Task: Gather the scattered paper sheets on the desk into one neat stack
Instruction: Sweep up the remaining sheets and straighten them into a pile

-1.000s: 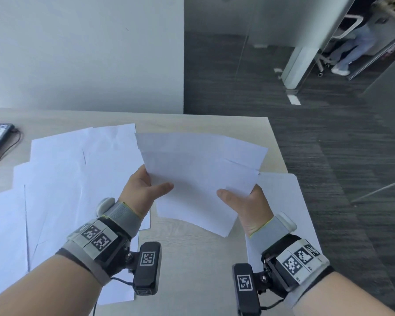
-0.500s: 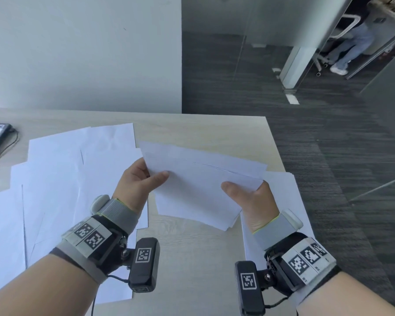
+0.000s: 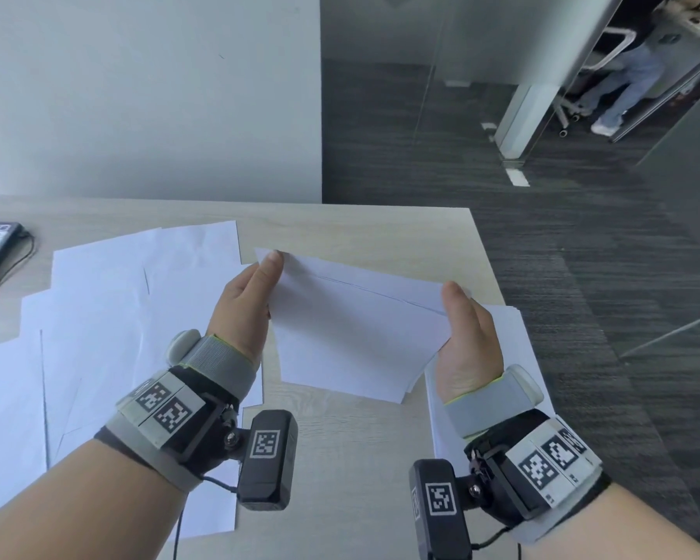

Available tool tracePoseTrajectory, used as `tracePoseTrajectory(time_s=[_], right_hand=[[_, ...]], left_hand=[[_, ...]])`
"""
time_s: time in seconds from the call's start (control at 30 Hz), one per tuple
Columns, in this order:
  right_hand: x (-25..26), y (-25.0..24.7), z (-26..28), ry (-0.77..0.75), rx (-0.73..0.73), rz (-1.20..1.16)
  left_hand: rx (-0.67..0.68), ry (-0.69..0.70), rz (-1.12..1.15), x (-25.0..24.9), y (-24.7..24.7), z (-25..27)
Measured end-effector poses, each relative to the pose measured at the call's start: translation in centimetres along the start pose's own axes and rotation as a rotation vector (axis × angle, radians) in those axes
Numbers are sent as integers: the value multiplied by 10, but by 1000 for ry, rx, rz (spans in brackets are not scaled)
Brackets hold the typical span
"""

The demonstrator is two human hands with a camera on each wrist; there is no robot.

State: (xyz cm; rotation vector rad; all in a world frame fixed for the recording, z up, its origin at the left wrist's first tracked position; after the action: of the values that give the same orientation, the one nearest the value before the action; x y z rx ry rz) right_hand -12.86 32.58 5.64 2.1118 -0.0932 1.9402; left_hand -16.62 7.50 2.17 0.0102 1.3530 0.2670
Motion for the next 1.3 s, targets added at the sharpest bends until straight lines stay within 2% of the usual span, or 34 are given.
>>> tracePoseTrajectory(time_s=[0.2,0.4,0.57,0.87,1.0,1.17,1.3], right_hand=[[-5,-3,3,105,-28,-1],[-20,-10,0,202,-180,-74],[-9,-9,-2,127,-191,-30],[-5,-3,-5,46,-77,37],[-7,-4,-5,53,-61,39],[-2,-5,-6,28,-46,86],[-20,-11,-7,-30,91,210]], left_hand=[[-48,-120,60,16,-5,-12],[-146,-183,86,12,-3,-10],[-200,-204,99,11,-4,-10],[-238,-208,93,11,0,-6],[-180,-166,53,5,4,-4],[18,-4,-84,-4,12,5],[52,-106,-200,28,-3,-1]])
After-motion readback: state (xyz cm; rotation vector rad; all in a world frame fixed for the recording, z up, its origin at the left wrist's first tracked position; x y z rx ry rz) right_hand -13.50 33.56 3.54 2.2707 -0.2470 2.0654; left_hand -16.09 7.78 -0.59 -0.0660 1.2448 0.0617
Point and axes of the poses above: each hand's wrist, its own z-axis away from the middle knuckle, its own y-axis out of the palm, x = y × z, the point moved 6 cm from there along -z, towards the middle knuckle, and after that the axes turned 5 degrees about -y, right-handed, at the moved point
